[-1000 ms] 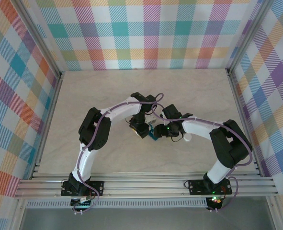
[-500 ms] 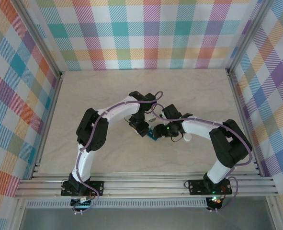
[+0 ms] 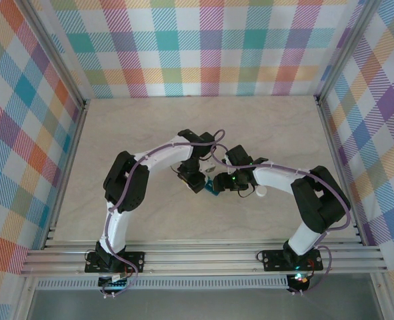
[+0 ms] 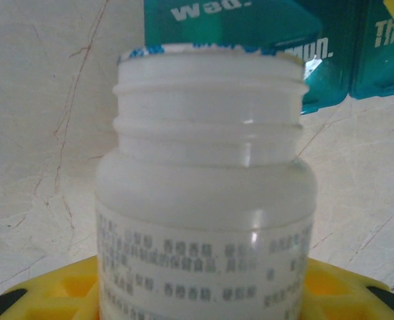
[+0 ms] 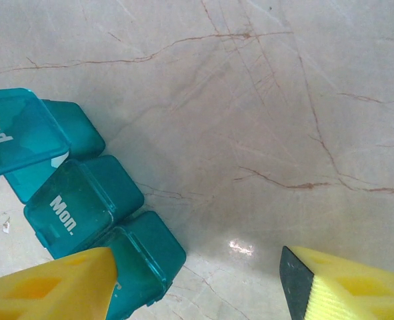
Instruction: Sort the pills into containers
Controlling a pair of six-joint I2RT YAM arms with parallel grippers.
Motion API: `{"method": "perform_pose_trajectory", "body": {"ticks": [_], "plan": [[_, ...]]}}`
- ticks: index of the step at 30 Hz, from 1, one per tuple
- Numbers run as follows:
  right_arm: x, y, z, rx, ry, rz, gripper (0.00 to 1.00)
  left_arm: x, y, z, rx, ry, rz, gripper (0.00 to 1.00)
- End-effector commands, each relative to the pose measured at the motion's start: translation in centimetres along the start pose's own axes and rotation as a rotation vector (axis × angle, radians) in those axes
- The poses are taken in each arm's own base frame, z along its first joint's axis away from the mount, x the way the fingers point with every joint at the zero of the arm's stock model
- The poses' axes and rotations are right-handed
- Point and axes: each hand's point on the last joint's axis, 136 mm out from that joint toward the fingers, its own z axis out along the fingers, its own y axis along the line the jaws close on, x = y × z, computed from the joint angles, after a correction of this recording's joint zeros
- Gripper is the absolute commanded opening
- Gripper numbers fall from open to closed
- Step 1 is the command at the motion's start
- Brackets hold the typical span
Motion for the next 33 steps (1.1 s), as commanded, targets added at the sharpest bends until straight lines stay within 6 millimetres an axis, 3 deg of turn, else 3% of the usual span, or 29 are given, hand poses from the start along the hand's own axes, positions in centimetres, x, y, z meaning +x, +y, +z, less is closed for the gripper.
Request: {"method": "perform_pose_trajectory", "body": {"ticks": [1,21,33], "plan": [[2.8,-1.6,1.4,0.06,0.096,0.025,0.67,0.3,0.0,-1.2,0.009,-0.043,-0.008,0.0],[1.6,-0.2,-0.5,0.015,0.055,0.045,0.68,-0.5,-0.6,-3.3,0.019,-0.24,0.001,0.0],[-1.1,2.0,-5.2,-0.035,-0.055,0.058,0.69,-1.2,-0.8,-5.9,0.012,-0.434,-0.003,0.0]]}}
